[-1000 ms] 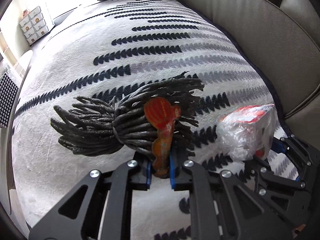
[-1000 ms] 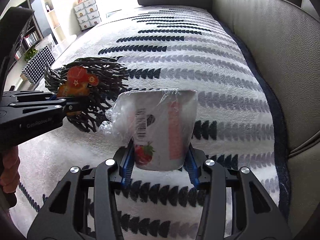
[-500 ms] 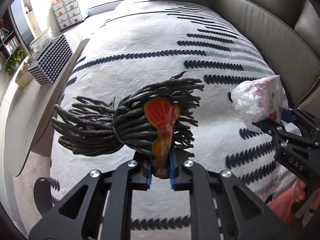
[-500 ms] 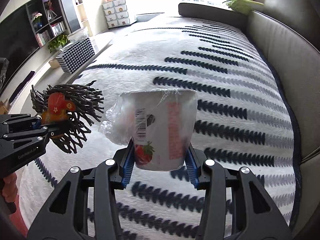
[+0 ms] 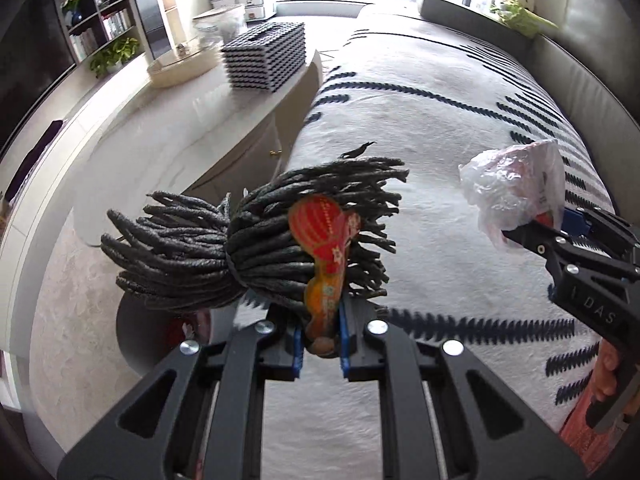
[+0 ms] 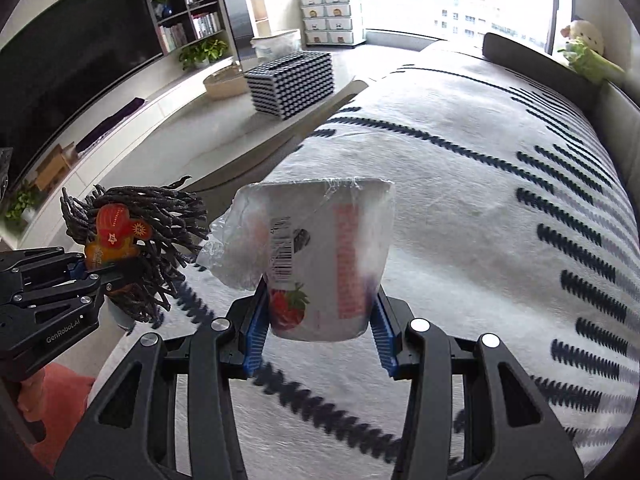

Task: Collect trash
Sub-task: 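Lift the black ornament and wrapped cup toward the grey bin, then open the right tool over the grey bin to drop the wrapped cup, then lower the black ornament into the grey bin and open the left tool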

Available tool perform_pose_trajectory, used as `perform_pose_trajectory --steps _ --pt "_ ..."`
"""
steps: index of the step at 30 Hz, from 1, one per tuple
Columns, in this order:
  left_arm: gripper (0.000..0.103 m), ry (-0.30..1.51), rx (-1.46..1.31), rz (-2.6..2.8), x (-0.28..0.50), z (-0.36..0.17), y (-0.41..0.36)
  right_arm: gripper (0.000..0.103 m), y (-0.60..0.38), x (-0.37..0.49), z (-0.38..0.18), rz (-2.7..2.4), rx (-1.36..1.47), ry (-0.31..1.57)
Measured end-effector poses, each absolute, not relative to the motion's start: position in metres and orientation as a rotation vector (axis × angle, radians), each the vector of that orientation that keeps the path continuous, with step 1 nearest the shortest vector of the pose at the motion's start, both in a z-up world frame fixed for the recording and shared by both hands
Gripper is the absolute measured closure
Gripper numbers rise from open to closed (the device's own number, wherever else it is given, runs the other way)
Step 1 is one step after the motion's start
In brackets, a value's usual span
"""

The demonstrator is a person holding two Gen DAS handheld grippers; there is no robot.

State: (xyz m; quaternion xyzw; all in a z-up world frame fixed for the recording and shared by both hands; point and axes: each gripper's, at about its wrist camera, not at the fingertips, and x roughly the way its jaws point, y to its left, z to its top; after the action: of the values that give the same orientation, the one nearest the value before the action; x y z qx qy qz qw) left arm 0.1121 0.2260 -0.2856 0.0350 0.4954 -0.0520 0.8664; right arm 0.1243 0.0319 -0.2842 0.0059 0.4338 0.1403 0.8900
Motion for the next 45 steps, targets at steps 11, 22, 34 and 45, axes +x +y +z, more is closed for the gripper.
perform_pose_trajectory --steps 11,22,34,45 --pt "0.089 1.033 -0.061 0.23 0.071 -0.3 0.389 0.059 0.201 0.126 -0.298 0.491 -0.081 0.924" --pt "0.088 1.034 -0.238 0.529 0.059 -0.327 0.482 0.059 0.306 0.135 -0.313 0.575 -0.144 0.927" --pt "0.088 1.058 -0.317 0.637 0.067 -0.356 0.505 0.059 0.375 0.159 -0.364 0.624 -0.209 1.017" --pt "0.088 1.09 -0.359 0.65 0.074 -0.37 0.518 0.036 0.403 0.164 -0.377 0.655 -0.232 1.016"
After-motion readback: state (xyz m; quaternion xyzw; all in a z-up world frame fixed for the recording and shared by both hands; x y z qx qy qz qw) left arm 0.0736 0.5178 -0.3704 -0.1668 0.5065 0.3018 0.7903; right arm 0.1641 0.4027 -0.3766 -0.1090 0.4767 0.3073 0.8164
